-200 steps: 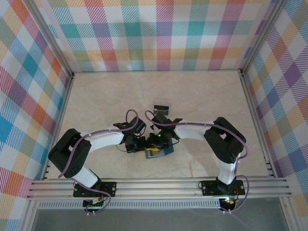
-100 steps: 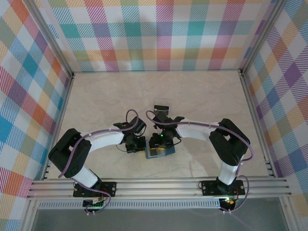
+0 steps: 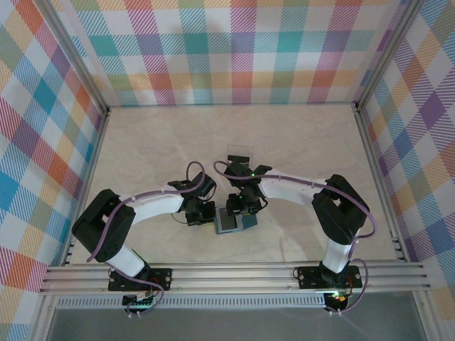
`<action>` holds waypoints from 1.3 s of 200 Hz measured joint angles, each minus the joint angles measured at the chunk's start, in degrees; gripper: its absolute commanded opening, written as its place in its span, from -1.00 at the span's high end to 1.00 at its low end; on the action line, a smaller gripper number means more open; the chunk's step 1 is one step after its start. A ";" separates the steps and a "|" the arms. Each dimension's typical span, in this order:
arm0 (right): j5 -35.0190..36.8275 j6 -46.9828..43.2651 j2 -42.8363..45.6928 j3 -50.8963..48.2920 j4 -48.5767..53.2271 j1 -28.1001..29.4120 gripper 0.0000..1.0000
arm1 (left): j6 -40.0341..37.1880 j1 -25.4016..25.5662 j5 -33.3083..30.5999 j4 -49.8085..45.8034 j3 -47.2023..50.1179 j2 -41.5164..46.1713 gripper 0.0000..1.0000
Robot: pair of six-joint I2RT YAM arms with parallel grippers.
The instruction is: Take the credit cards out of the card holder
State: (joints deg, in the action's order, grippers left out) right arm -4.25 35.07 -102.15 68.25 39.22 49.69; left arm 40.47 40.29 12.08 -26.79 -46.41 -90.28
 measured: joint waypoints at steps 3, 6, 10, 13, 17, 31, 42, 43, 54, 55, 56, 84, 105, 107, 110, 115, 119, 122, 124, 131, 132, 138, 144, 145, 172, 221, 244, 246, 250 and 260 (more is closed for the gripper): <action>0.00 -0.02 -0.04 0.07 0.11 0.00 0.00 | 0.00 0.00 0.02 -0.04 -0.04 0.00 0.87; 0.09 -0.04 -0.13 0.13 0.22 0.00 0.00 | -0.02 0.00 0.02 -0.04 -0.04 -0.02 0.87; 0.20 -0.04 -0.20 0.24 0.33 0.00 0.01 | -0.02 0.00 0.02 -0.07 -0.04 -0.02 0.87; 0.26 -0.07 -0.28 0.31 0.42 0.00 0.03 | -0.02 0.00 0.02 -0.07 -0.04 -0.02 0.87; 0.39 -0.07 -0.35 0.39 0.55 0.00 0.05 | -0.04 0.00 0.02 -0.07 -0.07 -0.02 0.87; 0.92 -0.07 -0.44 0.50 0.96 0.00 0.11 | -0.17 0.00 0.00 -0.13 -0.13 -0.04 0.87; 1.46 -0.20 -0.44 0.50 1.25 0.00 0.16 | -0.22 0.00 0.00 -0.17 -0.13 -0.04 0.87; 1.49 -0.17 -0.44 0.50 1.25 0.00 0.16 | -0.22 0.00 0.00 -0.17 -0.13 -0.04 0.87; 1.95 -0.24 -0.42 0.50 1.55 0.00 0.17 | -0.26 0.00 0.00 -0.20 -0.15 -0.04 0.87; 2.05 -0.26 -0.42 0.50 1.62 0.00 0.17 | -0.28 0.00 0.00 -0.20 -0.15 -0.04 0.87; 2.08 -0.26 -0.42 0.50 1.62 0.00 0.17 | -0.31 0.00 0.00 -0.20 -0.15 -0.04 0.87; 3.43 -0.39 -0.26 0.57 2.80 0.00 0.25 | -0.46 0.00 0.00 -0.22 -0.20 -0.09 0.87; 5.18 -0.61 0.13 0.66 4.04 0.00 0.22 | -0.66 0.00 -0.02 -0.26 -0.26 -0.11 0.87; 5.40 -0.63 0.17 0.68 4.26 0.00 0.21 | -0.68 0.00 -0.02 -0.26 -0.26 -0.13 0.87; 5.75 -0.70 0.22 0.72 4.46 0.00 0.19 | -0.70 0.00 -0.02 -0.26 -0.26 -0.15 0.87; 6.36 -0.76 0.24 0.85 4.90 0.00 0.17 | -0.83 0.00 0.00 -0.31 -0.28 -0.15 0.87; 6.91 -0.96 0.26 0.94 5.25 0.00 0.16 | -0.85 0.00 0.00 -0.33 -0.33 -0.20 0.87; 7.34 -0.92 0.26 0.98 5.49 0.00 0.15 | -0.85 0.00 0.00 -0.39 -0.35 -0.22 0.87; 7.65 -1.07 0.28 1.07 5.68 0.00 0.15 | -0.85 0.00 0.00 -0.42 -0.37 -0.24 0.87; 8.90 -1.18 0.28 1.27 6.51 0.00 0.14 | -0.87 0.00 0.00 -0.50 -0.46 -0.28 0.87; 9.01 -1.22 0.26 1.29 6.60 0.00 0.14 | -0.87 0.00 0.00 -0.52 -0.46 -0.28 0.87; 9.94 -1.29 0.28 1.42 7.23 -0.11 0.14 | -0.87 0.00 0.00 -0.68 -0.59 -0.35 0.87; 11.02 -1.33 0.31 1.51 7.98 -0.22 0.13 | -0.90 0.00 0.00 -0.79 -0.68 -0.39 0.87; 11.13 -1.33 0.31 1.53 8.04 -0.22 0.13 | -0.90 0.00 0.00 -0.79 -0.70 -0.42 0.87; 14.47 -1.55 0.66 1.66 10.99 -0.59 0.10 | -1.07 0.02 -0.04 -1.31 -1.14 -0.63 0.85; 13.00 -1.68 6.64 2.45 11.56 -0.92 0.11 | -1.25 0.07 0.00 -1.62 -3.23 -0.46 0.81; 9.40 -1.44 9.03 2.58 9.60 -0.92 0.14 | -1.27 0.13 0.09 -1.73 -4.70 0.66 0.80; 8.96 -1.44 9.16 2.58 9.35 -0.92 0.15 | -1.27 0.13 0.11 -1.73 -4.83 0.76 0.80; 8.15 -1.36 9.38 2.58 8.87 -0.92 0.15 | -1.27 0.13 0.26 -1.73 -5.11 0.94 0.81; 5.57 -1.16 9.66 2.56 7.17 -0.98 0.18 | -1.25 0.26 0.50 -1.60 -5.64 1.16 0.83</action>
State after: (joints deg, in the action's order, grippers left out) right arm 1.32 33.91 -92.49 70.81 46.39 48.71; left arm 39.22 40.56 12.58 -28.38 -52.05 -89.12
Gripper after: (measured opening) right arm 0.427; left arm 0.096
